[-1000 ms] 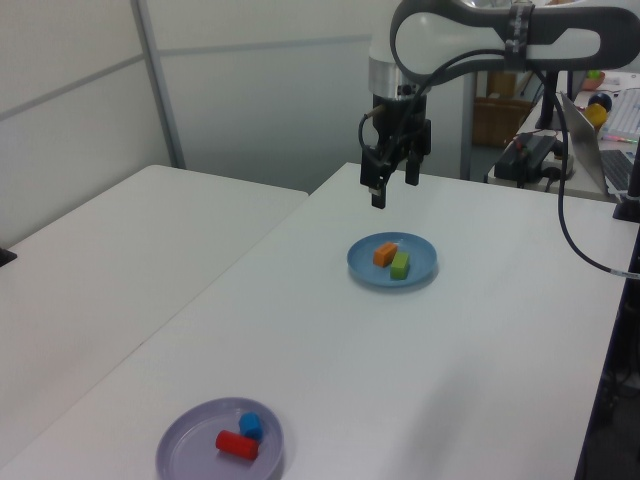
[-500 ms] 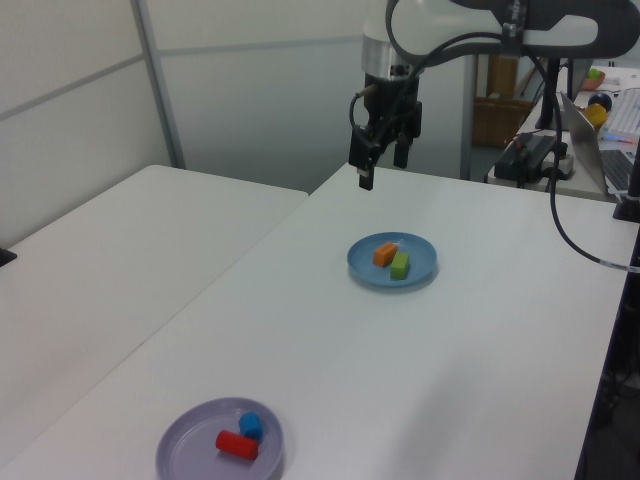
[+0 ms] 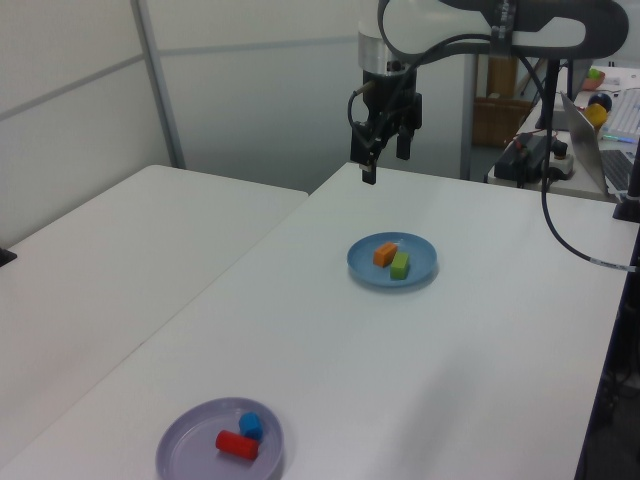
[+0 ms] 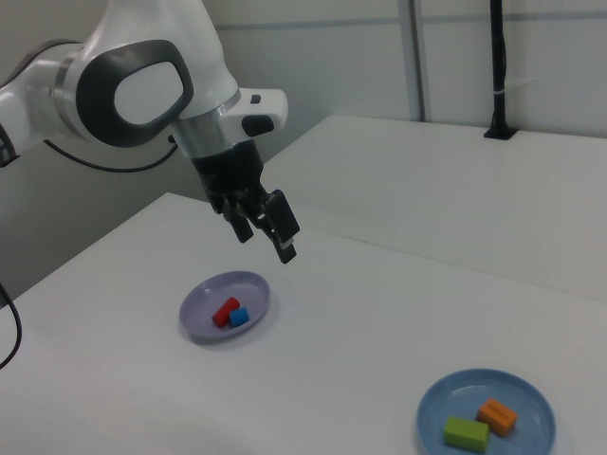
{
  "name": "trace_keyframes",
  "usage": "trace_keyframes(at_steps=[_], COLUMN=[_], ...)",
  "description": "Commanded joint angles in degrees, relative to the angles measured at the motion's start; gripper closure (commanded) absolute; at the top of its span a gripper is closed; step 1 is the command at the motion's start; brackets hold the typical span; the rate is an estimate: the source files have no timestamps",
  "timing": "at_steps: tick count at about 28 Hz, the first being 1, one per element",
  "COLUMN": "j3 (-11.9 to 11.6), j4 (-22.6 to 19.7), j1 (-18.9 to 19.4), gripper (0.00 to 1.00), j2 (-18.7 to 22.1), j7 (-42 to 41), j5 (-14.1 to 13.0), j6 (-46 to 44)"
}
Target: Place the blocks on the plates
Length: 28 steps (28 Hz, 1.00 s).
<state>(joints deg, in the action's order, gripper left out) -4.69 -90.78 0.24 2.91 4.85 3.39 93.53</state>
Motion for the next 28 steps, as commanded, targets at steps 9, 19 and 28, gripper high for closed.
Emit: trace_keyframes(at_steps=[9,19,28], j3=[0.21,0.64,0.64], j4=[2.1,1.05,0.96], j1=[0.73,0.73,0.73], gripper=[0.0,0.0,0.0], j2=[-1.5,-1.68,-1.68], j7=[-1.34,-0.9,-0.81], j5=[0.04,-1.09,-2.51], j6=[-3.18,-5.11,-5.99])
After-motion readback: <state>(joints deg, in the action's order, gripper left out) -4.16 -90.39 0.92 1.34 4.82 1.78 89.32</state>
